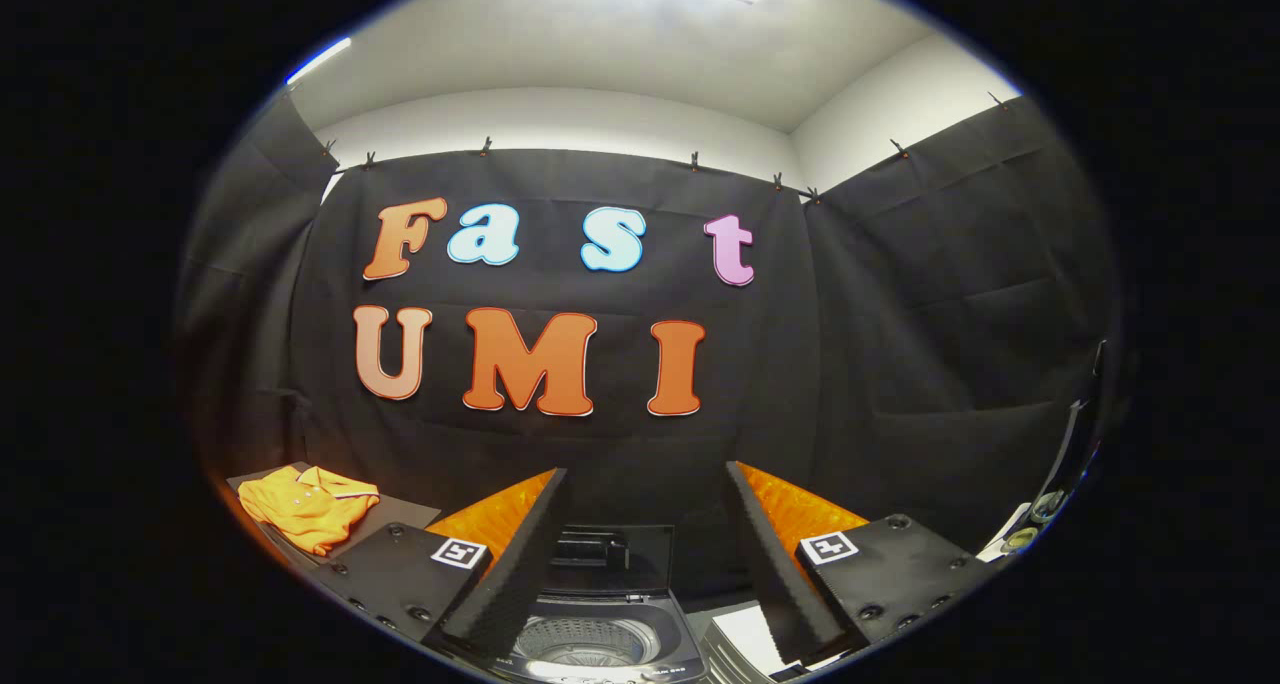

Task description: Put the clothes into the washing machine and then close the washing machine lid.

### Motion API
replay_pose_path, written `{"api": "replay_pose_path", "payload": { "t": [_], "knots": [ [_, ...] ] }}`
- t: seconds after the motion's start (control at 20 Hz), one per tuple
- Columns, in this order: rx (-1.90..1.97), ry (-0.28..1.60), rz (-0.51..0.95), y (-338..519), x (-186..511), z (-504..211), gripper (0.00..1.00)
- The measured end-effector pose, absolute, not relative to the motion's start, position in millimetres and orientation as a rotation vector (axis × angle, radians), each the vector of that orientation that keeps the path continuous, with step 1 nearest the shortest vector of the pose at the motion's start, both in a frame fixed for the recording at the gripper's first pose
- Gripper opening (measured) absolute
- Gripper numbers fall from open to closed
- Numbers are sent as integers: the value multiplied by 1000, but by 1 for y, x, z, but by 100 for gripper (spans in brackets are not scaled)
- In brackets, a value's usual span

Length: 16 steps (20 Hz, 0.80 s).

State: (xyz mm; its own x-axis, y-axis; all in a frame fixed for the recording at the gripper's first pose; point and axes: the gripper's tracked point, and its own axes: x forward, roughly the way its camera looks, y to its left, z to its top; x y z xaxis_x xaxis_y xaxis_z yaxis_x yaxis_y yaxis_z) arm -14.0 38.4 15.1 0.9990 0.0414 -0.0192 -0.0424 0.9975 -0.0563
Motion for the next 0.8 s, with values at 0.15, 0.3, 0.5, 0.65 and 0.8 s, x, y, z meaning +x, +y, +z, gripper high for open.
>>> {"api": "replay_pose_path", "payload": {
  "t": [0.15, 0.3, 0.5, 0.65, 0.8],
  "knots": [
    [-48, 8, 51, 56, -10, 17, 98],
    [-24, 13, 75, 83, -6, 13, 98],
    [-10, 8, 115, 131, 4, 9, 98],
    [-3, 15, 182, 181, 10, 8, 98],
    [15, 20, 254, 230, 11, 6, 98]
  ]
}}
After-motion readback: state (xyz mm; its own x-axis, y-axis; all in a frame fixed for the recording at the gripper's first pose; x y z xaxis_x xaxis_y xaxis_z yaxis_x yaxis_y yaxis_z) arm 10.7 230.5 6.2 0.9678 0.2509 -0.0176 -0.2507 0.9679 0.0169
